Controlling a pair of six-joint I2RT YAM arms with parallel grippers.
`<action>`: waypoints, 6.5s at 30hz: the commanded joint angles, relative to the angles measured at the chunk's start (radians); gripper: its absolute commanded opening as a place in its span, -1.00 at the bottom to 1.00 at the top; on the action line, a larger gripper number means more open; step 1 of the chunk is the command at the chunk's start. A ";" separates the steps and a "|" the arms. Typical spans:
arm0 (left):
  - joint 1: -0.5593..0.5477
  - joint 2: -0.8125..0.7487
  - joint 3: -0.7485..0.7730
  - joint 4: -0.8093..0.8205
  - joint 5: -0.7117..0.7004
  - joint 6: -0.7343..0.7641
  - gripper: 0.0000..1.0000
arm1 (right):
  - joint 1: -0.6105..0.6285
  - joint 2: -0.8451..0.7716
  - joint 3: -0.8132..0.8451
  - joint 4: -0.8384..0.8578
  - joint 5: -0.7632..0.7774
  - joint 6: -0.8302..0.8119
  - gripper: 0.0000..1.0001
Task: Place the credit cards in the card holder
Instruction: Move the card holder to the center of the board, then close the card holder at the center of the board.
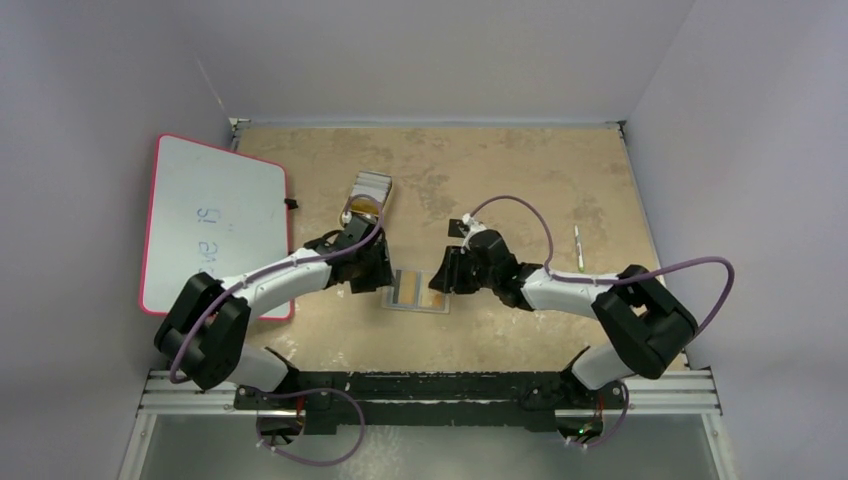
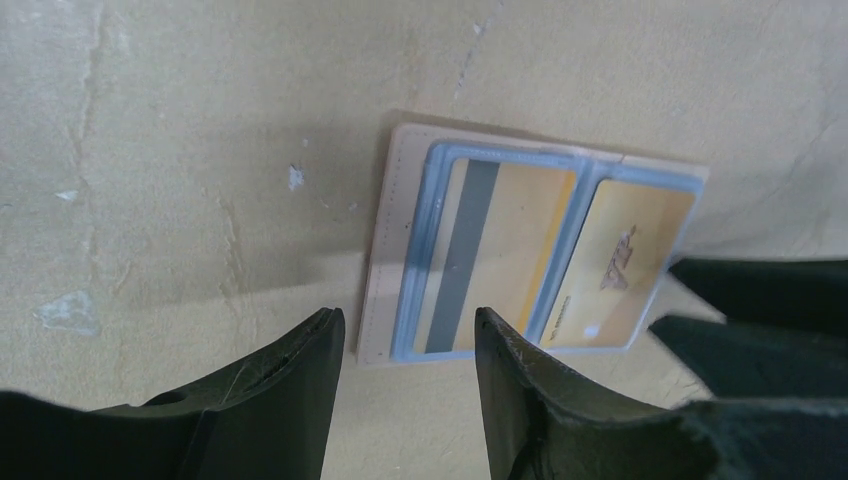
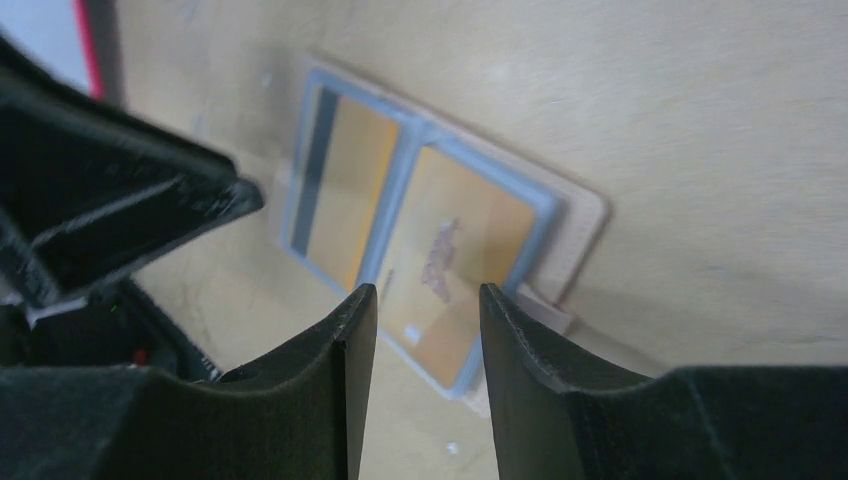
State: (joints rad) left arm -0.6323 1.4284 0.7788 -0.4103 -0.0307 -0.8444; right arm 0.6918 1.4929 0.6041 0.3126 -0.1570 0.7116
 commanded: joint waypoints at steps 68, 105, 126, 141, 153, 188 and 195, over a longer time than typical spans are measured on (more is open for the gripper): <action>0.244 -0.001 -0.061 -0.023 0.081 0.114 -0.06 | 0.321 0.185 0.266 -0.207 0.151 -0.556 -0.10; 0.278 -0.012 0.077 -0.185 -0.103 0.177 -0.07 | 0.329 -0.089 0.166 -0.018 0.161 -0.375 -1.00; 0.237 0.011 -0.136 0.140 0.317 0.071 -0.01 | 0.264 -0.091 0.043 0.145 0.202 -0.298 -1.00; 0.177 -0.058 -0.281 0.539 0.532 -0.223 0.00 | 0.264 -0.091 -0.087 0.263 0.229 -0.178 -1.00; 0.099 -0.066 -0.286 0.682 0.559 -0.356 -0.03 | 0.265 -0.184 -0.202 0.342 0.318 -0.126 -1.00; -0.059 0.044 -0.323 0.677 0.349 -0.288 -0.29 | 0.264 -0.239 -0.252 0.360 0.313 -0.129 -1.00; -0.069 0.044 -0.325 0.700 0.330 -0.290 -0.89 | 0.264 -0.243 -0.265 0.370 0.316 -0.124 -1.00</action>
State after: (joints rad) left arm -0.6922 1.4715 0.4595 0.2245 0.3202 -1.1263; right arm 0.9592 1.2564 0.3462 0.6342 0.1253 0.5770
